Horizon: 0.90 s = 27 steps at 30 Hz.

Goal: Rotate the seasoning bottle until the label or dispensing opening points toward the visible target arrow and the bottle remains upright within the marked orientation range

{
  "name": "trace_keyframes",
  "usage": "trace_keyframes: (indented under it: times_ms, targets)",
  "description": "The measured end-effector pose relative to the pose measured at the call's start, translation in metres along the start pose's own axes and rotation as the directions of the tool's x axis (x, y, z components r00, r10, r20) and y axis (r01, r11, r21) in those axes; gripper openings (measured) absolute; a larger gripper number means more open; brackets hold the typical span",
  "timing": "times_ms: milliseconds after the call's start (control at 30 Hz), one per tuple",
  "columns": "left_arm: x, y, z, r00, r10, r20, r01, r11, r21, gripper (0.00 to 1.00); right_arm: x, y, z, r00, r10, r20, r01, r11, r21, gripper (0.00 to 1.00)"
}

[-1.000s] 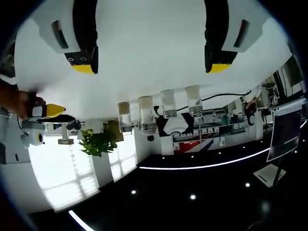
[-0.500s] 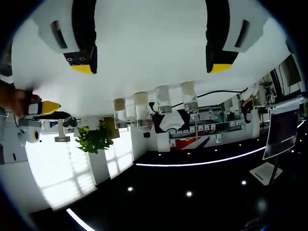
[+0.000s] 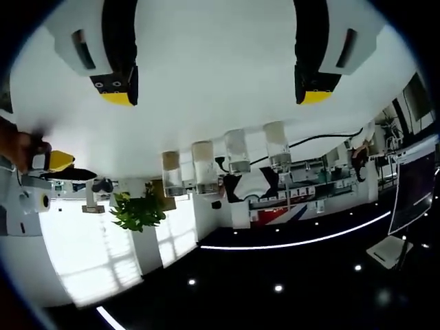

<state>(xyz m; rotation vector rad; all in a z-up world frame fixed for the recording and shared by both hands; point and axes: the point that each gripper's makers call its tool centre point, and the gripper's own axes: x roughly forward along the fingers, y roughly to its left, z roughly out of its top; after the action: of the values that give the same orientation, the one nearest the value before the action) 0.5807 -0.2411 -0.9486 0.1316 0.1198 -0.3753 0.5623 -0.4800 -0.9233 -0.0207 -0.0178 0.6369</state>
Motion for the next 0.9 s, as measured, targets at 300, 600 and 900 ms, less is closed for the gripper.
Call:
trace_keyframes:
  times_ms: [300, 600, 900]
  targets:
    - [0.018, 0.012, 0.006, 1.0, 0.01, 0.005, -0.01, 0.999, -0.044, 0.99, 0.0, 0.0, 0.0, 1.0, -0.001, -0.001, 0.001, 1.0, -0.001, 0.98]
    - [0.035, 0.034, 0.018, 0.998, 0.033, 0.05, -0.029, 0.997, -0.077, 0.93, -0.001, -0.001, 0.0, 1.0, -0.005, 0.003, 0.005, 1.0, 0.0, 0.97]
    - [0.058, 0.059, 0.015, 0.996, 0.084, 0.028, -0.082, 0.995, -0.064, 0.88, 0.0, 0.0, -0.001, 1.0, -0.005, -0.003, 0.005, 1.0, -0.002, 0.97]
